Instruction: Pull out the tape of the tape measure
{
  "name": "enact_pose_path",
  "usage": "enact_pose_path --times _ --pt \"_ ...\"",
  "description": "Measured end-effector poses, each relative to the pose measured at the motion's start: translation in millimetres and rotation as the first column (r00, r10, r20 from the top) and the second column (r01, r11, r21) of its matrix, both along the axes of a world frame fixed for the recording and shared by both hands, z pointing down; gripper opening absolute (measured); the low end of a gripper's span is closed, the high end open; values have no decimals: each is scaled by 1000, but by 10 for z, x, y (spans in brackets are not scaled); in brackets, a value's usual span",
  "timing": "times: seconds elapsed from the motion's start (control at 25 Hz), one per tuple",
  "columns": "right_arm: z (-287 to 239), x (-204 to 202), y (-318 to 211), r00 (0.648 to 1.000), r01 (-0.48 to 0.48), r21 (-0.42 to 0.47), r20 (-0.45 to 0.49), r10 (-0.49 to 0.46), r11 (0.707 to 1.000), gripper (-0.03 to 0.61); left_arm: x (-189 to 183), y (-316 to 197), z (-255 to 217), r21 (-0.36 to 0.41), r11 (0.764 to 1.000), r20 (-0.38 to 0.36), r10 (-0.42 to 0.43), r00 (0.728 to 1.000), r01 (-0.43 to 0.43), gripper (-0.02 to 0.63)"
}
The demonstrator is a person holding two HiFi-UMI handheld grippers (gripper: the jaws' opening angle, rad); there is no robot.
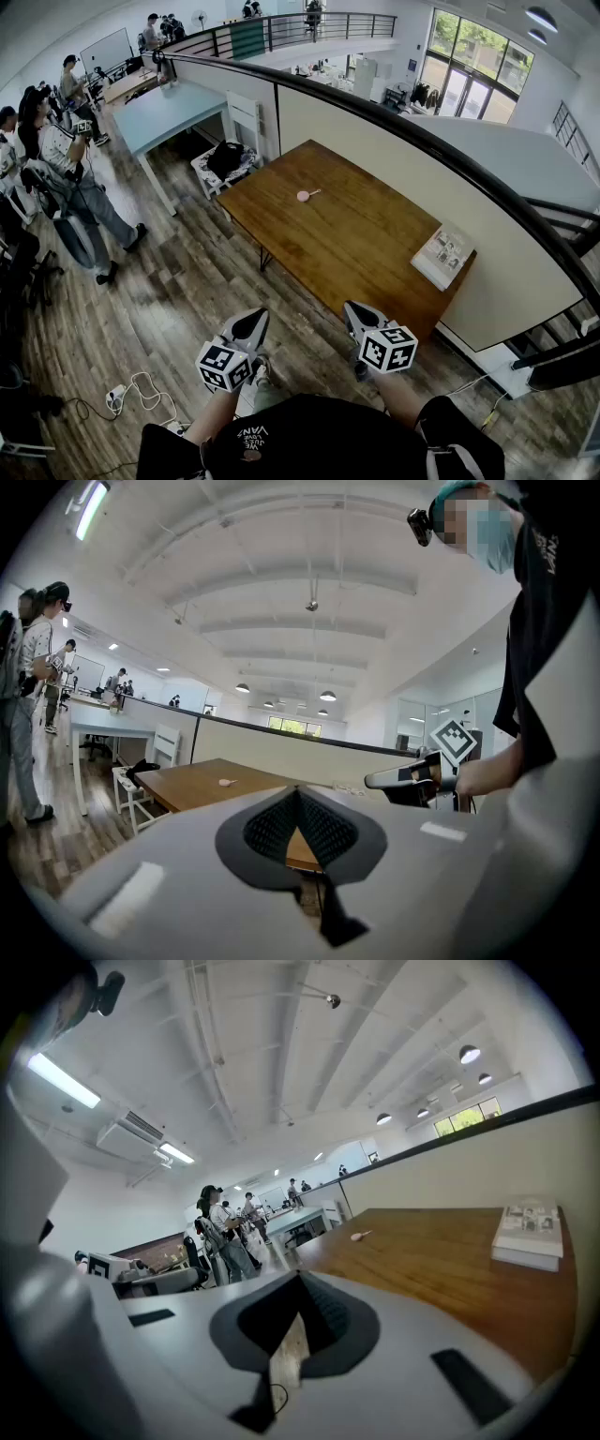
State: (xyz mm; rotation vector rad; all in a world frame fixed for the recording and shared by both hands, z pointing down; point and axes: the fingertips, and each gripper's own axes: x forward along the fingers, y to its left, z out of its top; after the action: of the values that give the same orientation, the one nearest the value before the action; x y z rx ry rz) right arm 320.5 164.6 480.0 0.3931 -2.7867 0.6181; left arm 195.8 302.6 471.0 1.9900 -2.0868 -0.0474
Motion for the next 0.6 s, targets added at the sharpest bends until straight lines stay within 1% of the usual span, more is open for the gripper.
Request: enact_pose_path --times 0.16,0.36,0.4,0.52,0.56,0.6 --pt "-4 -153 -118 1000 2 14 -3 -2 1000 11 -118 -155 -3 9 1000 4 12 1000 -12 11" --pt "35 -269 -180 1000 -6 16 -23 6 1000 11 -262 -238 33 12 1000 -15 11 1000 -10 11" --pt "21 -301 -200 1000 -9 31 -21 10 999 11 -302 -251 20 23 1000 -12 7 1000 -6 11" --pt "-56 -432 -242 1000 -5 111 -7 6 994 12 -425 -314 -42 64 998 3 0 1000 -1 13" --pt "-71 -491 -250 1000 1 121 -1 -1 993 12 -464 -349 -55 73 997 -1 7 1000 -7 30" --pt "-72 -553 -260 1000 5 117 5 -5 993 41 -504 -388 -60 78 997 -11 17 1000 -16 98"
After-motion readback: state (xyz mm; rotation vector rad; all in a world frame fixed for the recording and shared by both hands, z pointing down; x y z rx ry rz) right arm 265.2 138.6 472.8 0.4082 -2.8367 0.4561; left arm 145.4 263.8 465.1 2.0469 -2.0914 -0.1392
